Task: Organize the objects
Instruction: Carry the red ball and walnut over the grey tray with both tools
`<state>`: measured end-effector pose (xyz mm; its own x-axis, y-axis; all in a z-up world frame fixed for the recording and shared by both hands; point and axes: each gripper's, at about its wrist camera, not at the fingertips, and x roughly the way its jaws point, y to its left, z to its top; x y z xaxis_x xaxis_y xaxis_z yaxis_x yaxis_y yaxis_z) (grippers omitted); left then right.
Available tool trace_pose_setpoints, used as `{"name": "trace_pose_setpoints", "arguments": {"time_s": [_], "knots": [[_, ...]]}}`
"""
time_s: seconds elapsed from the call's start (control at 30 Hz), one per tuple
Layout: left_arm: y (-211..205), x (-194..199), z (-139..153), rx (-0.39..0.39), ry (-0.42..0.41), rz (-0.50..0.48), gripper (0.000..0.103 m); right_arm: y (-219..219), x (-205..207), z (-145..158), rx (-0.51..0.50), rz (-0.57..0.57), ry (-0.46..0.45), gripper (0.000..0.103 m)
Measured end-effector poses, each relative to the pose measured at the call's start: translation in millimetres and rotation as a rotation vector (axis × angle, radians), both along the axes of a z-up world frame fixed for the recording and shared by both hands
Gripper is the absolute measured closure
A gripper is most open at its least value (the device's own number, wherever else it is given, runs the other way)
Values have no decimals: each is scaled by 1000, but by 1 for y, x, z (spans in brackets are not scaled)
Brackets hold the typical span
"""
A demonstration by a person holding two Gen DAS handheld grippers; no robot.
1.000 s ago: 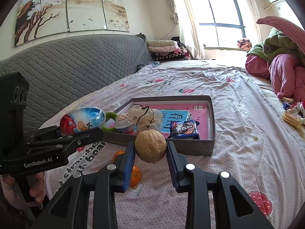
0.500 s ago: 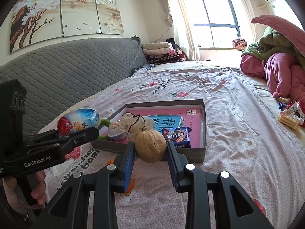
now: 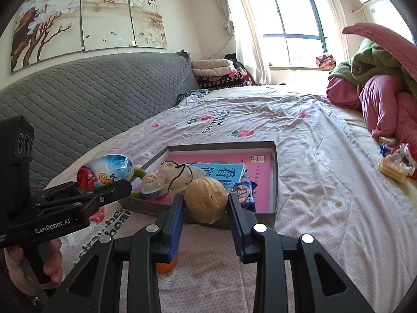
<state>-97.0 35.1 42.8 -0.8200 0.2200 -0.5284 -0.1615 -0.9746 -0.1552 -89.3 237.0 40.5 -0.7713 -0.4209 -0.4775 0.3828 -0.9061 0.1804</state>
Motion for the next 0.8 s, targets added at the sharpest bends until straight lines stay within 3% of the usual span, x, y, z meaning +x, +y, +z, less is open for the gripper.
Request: {"name": "trace_pose_setpoints", "arguments": {"time_s": [0.8], "knots": [[3, -20, 6, 5, 20, 1, 48, 2, -10, 13, 27, -5, 42, 69]]}}
